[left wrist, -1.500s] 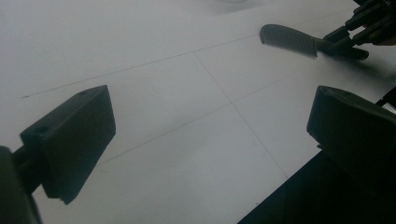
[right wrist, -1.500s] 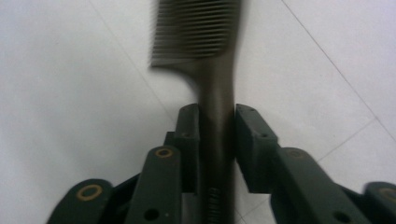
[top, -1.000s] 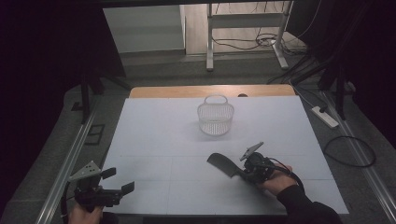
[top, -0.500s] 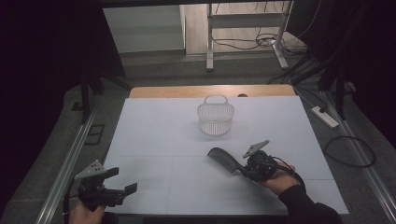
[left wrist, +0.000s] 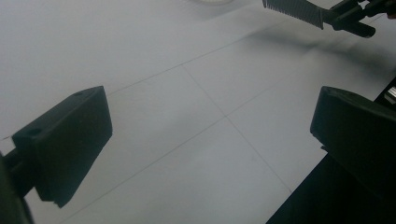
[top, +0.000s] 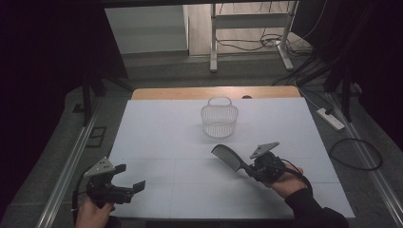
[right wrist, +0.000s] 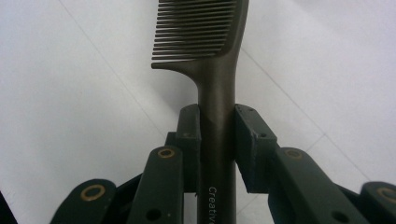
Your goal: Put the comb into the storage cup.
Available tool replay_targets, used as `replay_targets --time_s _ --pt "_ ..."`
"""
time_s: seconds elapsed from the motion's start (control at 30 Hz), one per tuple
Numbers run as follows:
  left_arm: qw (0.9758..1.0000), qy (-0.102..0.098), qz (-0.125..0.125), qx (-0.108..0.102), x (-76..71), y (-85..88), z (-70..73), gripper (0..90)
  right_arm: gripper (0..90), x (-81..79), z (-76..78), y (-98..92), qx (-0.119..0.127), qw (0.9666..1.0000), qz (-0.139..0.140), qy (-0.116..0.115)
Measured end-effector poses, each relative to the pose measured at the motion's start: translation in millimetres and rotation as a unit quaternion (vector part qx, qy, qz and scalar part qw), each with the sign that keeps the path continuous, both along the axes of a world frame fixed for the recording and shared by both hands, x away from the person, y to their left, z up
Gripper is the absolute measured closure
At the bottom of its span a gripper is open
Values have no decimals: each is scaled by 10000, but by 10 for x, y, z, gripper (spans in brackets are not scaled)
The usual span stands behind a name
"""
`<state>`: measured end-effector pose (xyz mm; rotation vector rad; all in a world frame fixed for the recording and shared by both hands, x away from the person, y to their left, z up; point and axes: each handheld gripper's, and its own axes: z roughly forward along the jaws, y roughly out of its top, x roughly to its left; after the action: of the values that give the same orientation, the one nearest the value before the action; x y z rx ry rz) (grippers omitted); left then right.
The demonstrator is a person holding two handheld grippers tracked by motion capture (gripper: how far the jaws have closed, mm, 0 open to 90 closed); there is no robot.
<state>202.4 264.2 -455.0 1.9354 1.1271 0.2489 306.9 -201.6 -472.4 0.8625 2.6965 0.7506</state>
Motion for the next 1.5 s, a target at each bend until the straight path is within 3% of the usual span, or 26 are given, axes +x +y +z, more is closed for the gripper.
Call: replay_targets --time_s 0.23,0.9,1.5 --pt "10000 -50 -79 -17 117 -88 49 0 722 -31 59 -4 109 9998 -5 -175" --pt "9987 77 -494 -132 471 -407 174 0 722 -121 183 -44 423 9977 -83 -519" --pt "9967 -28 -762 -279 792 -671 277 0 722 -187 253 -29 626 9944 -23 -846"
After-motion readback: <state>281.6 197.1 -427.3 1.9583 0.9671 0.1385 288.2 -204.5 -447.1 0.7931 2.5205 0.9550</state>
